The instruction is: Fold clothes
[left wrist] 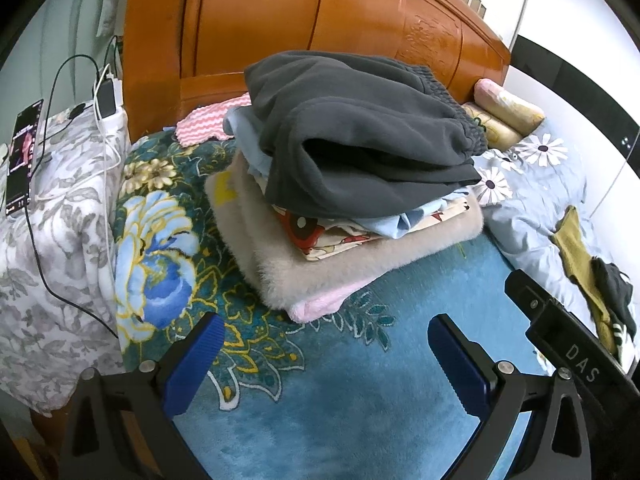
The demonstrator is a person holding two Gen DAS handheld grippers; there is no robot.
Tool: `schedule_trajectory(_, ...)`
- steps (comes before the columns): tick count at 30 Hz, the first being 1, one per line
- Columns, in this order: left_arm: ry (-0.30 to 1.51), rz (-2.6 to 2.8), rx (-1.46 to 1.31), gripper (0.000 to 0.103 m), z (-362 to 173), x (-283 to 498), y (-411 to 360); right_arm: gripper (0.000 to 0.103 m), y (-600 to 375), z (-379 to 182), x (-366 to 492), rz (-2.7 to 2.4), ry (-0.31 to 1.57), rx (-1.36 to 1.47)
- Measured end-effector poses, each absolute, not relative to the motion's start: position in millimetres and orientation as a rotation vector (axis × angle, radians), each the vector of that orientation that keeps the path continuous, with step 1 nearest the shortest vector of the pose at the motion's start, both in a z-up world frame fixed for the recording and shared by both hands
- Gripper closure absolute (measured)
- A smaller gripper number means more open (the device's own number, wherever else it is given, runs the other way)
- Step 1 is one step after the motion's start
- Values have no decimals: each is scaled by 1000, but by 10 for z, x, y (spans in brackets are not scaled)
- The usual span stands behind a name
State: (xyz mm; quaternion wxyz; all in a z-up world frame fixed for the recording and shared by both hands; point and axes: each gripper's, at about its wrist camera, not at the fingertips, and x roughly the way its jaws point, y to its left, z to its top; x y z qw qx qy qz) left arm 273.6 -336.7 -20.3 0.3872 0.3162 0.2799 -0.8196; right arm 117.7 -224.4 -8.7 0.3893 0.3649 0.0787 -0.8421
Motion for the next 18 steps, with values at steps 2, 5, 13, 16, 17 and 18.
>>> schedule_trajectory(2,710,-2085,809,0,-207,2729,-3360,0,-2236,-92,1164,-2146,198,934)
schedule_trajectory(5,717,-2084,821,0,-223,2713,-3367,0,-2229,-101,1158,-2157,202,943)
schedule_trajectory(13,763,-2073,822,0,-262,2675,-3439,0,-2220,-108,1155,-2174,206,953)
schedule_trajectory(16,750,-2069,814,0,-247,2680,-3427,0,-2215,-107,1155,-2180,207,954)
schedule_trajectory(17,746,-2067,811,0,-239,2683,-3423,0,-2214,-107,1156,-2182,208,954)
schedule_trajectory(18,742,-2065,808,0,-234,2688,-3420,0,-2212,-106,1156,-2184,208,955)
